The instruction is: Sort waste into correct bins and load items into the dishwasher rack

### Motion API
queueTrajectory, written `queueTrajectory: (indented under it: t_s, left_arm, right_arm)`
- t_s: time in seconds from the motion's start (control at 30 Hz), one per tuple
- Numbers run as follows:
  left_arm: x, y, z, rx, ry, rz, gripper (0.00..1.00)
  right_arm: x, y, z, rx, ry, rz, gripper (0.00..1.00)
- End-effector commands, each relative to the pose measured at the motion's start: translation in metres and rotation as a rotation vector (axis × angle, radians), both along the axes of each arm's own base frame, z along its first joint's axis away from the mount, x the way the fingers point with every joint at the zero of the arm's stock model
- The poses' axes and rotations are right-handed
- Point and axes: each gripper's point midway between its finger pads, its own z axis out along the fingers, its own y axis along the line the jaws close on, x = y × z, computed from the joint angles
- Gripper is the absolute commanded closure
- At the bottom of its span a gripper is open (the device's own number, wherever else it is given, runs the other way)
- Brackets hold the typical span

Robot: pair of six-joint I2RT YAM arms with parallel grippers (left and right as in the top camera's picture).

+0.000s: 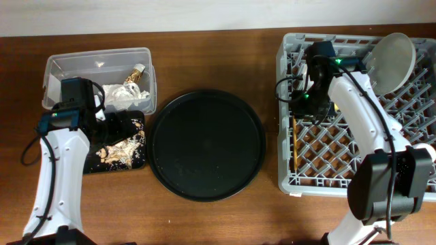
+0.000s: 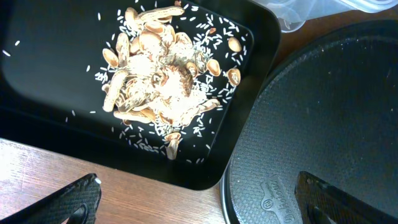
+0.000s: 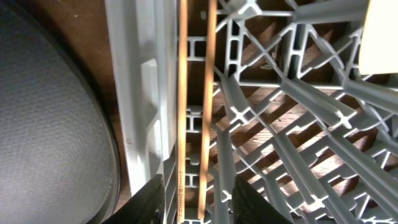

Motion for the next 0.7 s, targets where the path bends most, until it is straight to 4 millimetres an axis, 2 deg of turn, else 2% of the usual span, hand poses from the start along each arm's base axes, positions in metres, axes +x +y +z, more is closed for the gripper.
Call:
queueTrajectory:
  t_s: [0.0,0.03,0.1,0.17,0.27,0.43,0.6,0.67]
  left_arm:
    - [0.01,-0.02,0.009,0.028,-0.054,-0.142,0.01]
    - [0.014,-0.028,0.01,0.038,-0.071,-0.195,0.01]
    - [0.021,-0.05,0.013,0.057,-0.099,-0.313,0.01]
    - [0.013,-0.069,0.01,0.061,-0.072,-0.396,0.01]
    - [-0.011,-0.07,0.003,0.046,0.028,-0.406,0.01]
    - [-0.046,-0.068,-0.003,0.027,0.163,-0.409,0.01]
    - [-0.059,-0.067,0.001,0.035,0.112,-0.409,0.01]
    - [-0.064,-0.067,0.008,0.05,0.014,-0.413,0.01]
  right_arm:
    - [0.004,-0.001,0.031,0.08,-0.104,-0.024,0.54]
    - [0.006,-0.001,0.036,0.103,-0.122,-0.006,0.5]
    - [0.002,0.002,0.04,0.155,-0.126,0.075,0.49]
    - [-0.012,0.003,0.038,0.156,-0.075,0.111,0.49]
    - [-0.03,0.003,0.035,0.161,-0.001,0.104,0.49]
    - [-0.046,0.003,0.034,0.163,0.032,0.097,0.49]
    - [-0.072,0.002,0.04,0.158,-0.071,0.098,0.49]
    - [-0.085,0.002,0.045,0.154,-0.167,0.106,0.41]
